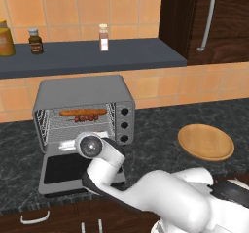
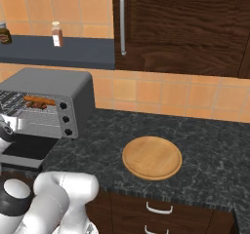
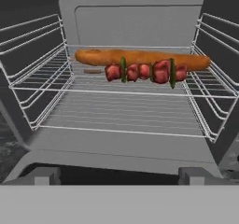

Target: Pick up the kebab skewer and baguette bread, and place them inside the toaster oven. Close the toaster oven door and start by setting the timer.

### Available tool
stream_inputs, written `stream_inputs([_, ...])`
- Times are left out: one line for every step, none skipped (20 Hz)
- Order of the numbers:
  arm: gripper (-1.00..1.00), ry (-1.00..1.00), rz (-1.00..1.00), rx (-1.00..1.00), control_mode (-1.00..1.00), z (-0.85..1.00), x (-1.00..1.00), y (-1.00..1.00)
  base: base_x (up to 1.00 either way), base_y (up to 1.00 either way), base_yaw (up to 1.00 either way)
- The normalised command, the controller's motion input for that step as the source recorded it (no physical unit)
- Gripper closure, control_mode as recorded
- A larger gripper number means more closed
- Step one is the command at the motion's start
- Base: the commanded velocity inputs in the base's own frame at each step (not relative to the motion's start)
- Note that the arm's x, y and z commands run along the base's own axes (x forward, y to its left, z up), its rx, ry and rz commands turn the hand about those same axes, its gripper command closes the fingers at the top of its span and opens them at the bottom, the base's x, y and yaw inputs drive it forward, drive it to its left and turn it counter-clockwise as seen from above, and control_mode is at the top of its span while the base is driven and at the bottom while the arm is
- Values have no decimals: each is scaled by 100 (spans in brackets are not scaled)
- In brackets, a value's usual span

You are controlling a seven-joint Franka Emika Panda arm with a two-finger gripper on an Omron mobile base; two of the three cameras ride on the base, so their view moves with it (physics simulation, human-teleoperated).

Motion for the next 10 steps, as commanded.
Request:
stream_inputs([-100,2,0,0,-100,12,-62,11,0,0,0])
stream_inputs([-100,2,0,0,-100,12,-63,9,0,0,0])
stream_inputs([-100,3,0,0,-100,9,-65,9,0,0,0])
stream_inputs([-100,3,0,0,-100,6,-71,9,0,0,0])
stream_inputs([-100,2,0,0,-100,6,-81,6,0,0,0])
stream_inputs([-100,2,0,0,-100,1,-86,4,0,0,0])
stream_inputs([-100,3,0,0,-100,0,-89,0,0,0,0])
stream_inputs([-100,4,0,0,-100,0,-89,0,0,0,0])
stream_inputs([-100,1,0,0,-100,0,-88,1,0,0,0])
stream_inputs([-100,0,0,0,-100,0,-88,1,0,0,0])
